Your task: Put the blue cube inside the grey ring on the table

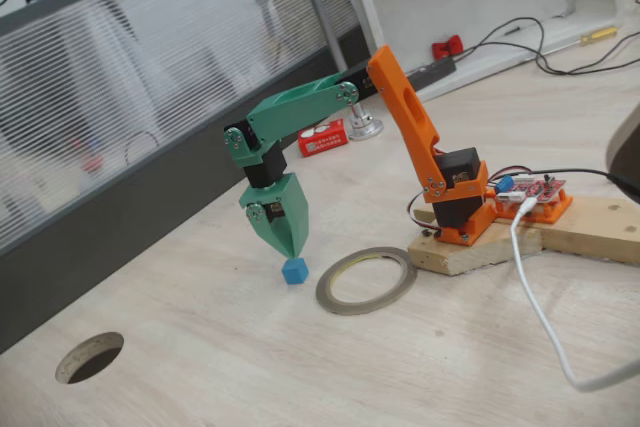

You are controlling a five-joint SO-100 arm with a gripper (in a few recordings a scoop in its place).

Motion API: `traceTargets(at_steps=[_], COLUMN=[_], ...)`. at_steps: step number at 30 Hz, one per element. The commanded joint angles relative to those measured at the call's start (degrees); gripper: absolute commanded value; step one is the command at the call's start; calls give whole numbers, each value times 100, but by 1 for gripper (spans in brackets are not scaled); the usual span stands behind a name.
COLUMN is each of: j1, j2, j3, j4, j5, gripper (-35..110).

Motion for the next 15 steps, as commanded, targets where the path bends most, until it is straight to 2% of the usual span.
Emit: traceTargets(at_steps=[1,5,10,15], j1=[70,70,70,79], j2=[290,299,299,290], j3=[-88,-79,-105,-105], j4=[97,149,1195,1415], j5=[9,0,0,0], gripper=[6,20,38,52])
